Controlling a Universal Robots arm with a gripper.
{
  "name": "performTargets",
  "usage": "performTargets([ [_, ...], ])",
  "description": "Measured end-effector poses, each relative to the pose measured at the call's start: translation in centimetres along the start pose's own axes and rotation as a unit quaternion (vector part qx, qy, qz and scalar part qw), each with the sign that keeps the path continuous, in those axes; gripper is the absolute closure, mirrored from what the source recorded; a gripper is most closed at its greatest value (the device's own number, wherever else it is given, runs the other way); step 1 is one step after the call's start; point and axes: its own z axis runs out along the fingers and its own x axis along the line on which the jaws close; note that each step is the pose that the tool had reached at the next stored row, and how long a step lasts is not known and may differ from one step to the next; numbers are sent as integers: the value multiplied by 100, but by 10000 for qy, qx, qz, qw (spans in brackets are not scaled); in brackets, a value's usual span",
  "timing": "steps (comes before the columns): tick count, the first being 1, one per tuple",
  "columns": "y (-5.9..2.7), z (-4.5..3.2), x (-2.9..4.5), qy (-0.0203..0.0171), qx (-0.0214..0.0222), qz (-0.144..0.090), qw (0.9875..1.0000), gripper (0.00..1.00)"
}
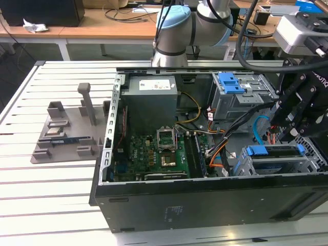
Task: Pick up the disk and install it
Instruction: 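Insert the disk into the insertion slot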
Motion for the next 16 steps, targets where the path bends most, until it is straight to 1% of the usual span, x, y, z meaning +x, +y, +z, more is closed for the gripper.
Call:
performTargets([
  [5,0,4,0,0,0,0,10000,57],
  [10,0,9,1,0,0,0,10000,88],
  [15,-2,12,1,1,0,1,10000,89],
  [16,-23,17,-10,-2,-1,0,10000,89],
])
